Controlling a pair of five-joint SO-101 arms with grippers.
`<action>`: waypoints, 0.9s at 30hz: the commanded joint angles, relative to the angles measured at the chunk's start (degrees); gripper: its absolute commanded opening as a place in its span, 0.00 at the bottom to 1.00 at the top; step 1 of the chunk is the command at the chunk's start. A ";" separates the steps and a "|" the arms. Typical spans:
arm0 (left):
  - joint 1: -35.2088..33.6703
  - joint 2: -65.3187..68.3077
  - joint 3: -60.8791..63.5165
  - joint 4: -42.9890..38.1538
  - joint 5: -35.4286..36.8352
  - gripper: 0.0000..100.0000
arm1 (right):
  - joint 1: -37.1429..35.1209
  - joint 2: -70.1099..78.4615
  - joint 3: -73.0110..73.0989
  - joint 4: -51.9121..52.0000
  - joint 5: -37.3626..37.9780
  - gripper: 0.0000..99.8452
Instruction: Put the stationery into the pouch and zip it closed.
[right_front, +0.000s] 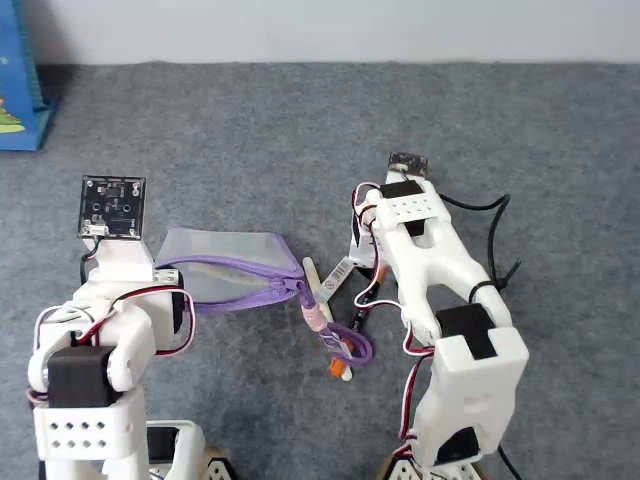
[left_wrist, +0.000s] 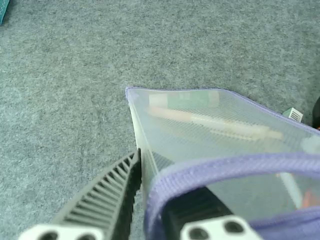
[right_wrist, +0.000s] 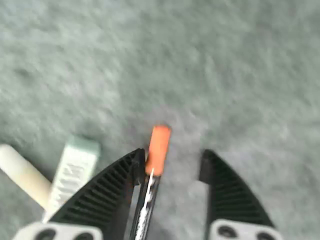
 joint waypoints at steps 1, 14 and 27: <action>0.18 0.18 -0.48 -1.23 0.53 0.01 | -0.92 -4.97 -1.14 3.65 -0.18 0.21; 0.09 0.18 -0.48 -1.14 0.53 0.01 | -1.01 2.51 -1.14 1.63 -0.09 0.05; 0.09 0.18 -0.48 -1.14 0.53 0.01 | -1.01 -20.62 -0.79 17.54 -0.09 0.01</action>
